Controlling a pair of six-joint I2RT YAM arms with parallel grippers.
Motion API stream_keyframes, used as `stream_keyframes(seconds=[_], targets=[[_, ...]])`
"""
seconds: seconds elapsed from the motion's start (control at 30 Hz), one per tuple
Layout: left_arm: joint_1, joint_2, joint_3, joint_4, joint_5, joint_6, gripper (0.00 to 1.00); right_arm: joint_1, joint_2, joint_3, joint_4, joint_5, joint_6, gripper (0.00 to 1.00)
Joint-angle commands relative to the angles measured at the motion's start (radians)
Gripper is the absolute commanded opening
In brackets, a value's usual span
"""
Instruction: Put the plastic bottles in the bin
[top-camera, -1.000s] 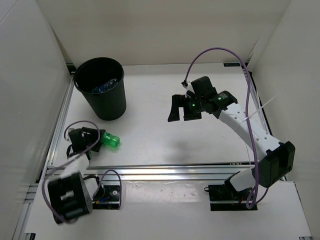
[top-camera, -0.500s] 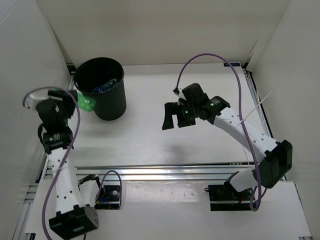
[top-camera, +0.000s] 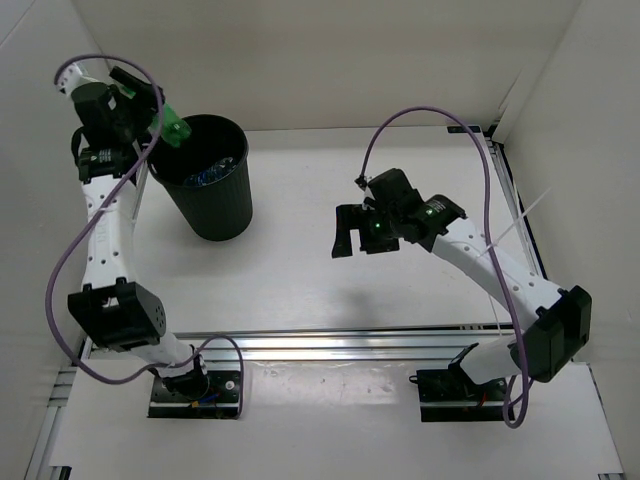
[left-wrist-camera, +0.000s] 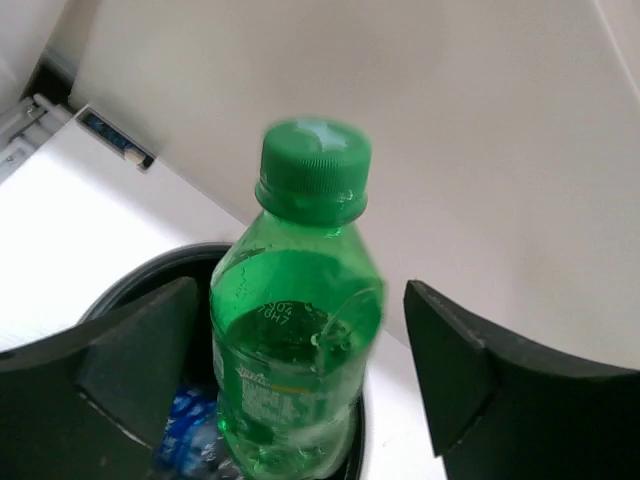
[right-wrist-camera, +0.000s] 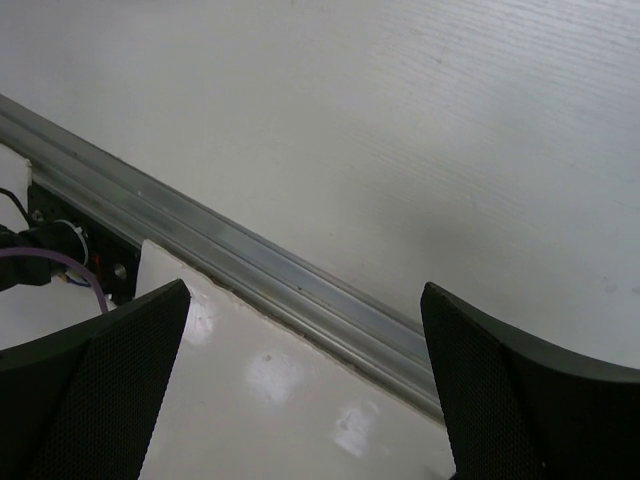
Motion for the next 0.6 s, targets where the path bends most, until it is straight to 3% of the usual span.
stream_keyframes(seconds=[0.0,0.1,0.3,0.57], targets=[[-0.045,-0.005,0.041,-0.030,0.025,0.079,1.00,-0.016,0.028,0.086,-0.094,0.017,0.006,1.00],[-0.067,-0.045,0.013,-0.030,-0.002,0.123,1.00,-0.039,0.066,0.192,-0.193,0.017,0.006,1.00],[-0.067,-0.266,-0.161,-0.030,-0.129,0.275,1.00,-0.110,0.017,0.226,-0.193,-0.005,0.006,1.00],[-0.109,-0.736,-0.804,-0.039,-0.464,0.318,1.00,-0.236,-0.078,0.200,-0.193,0.162,-0.015,1.00]])
